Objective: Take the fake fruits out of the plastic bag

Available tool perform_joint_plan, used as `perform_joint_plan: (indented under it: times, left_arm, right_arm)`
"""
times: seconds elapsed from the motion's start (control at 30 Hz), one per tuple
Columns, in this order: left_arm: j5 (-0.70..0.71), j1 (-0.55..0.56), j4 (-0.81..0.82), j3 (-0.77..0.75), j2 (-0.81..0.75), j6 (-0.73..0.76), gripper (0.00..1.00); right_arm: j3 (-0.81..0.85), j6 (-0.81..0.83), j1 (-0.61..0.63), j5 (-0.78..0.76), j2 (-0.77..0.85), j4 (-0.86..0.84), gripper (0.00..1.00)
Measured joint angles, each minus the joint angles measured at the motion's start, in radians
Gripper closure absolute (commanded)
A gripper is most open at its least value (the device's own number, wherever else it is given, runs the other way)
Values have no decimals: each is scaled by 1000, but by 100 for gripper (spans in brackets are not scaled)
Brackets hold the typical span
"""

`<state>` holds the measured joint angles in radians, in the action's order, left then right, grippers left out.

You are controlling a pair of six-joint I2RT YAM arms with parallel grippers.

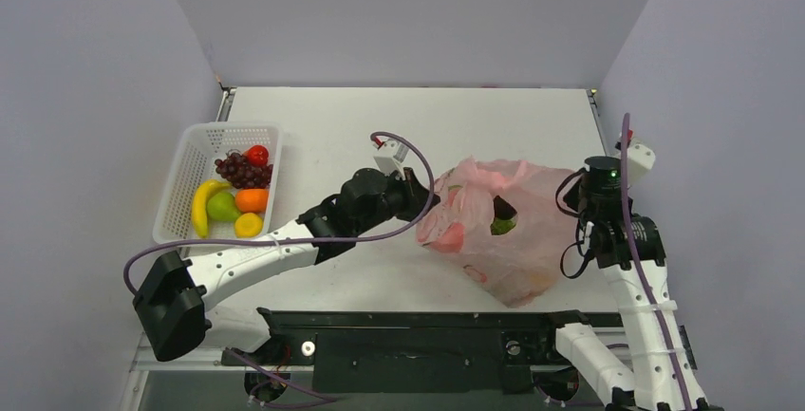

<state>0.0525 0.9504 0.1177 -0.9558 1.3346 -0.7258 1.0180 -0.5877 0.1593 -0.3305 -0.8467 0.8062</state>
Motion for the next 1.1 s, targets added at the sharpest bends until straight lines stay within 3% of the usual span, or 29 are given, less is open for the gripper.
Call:
perform_joint_plan:
  times: [0.07,0.3,0.37,0.4,0.47,0.7,0.87,1.0,1.1]
  left_arm:
    - [13,-14,2,32,-23,-3,100]
    - [40,-36,-1,108,-56,-23,100]
    - [35,-38,3,108,-56,-27,100]
    - [28,-40,8,108,-56,-31,100]
    - [5,-42,24,108,-51,-40,100]
    - [-97,-38,106,74,37,-82,100]
    - [-134,-34,131,65,46,-94,100]
    - [-149,-30,141,53,48,-103,100]
    - [-157,-25,141,40,53,-105,100]
  right_arm:
    - [35,26,-60,-23,11,27,100]
    - [79,81,-64,-85,-32,93,100]
    - [94,97,-48,-114,-61,109,81]
    - [103,104,-42,-118,-69,117,66]
    - [123,122,-31,-94,-76,127,50]
    - [150,187,81,72,-53,204,37]
    - [172,187,165,151,56,289,29]
    - [172,208,172,321,123,283,25]
    - [140,209,198,451,119,205,17]
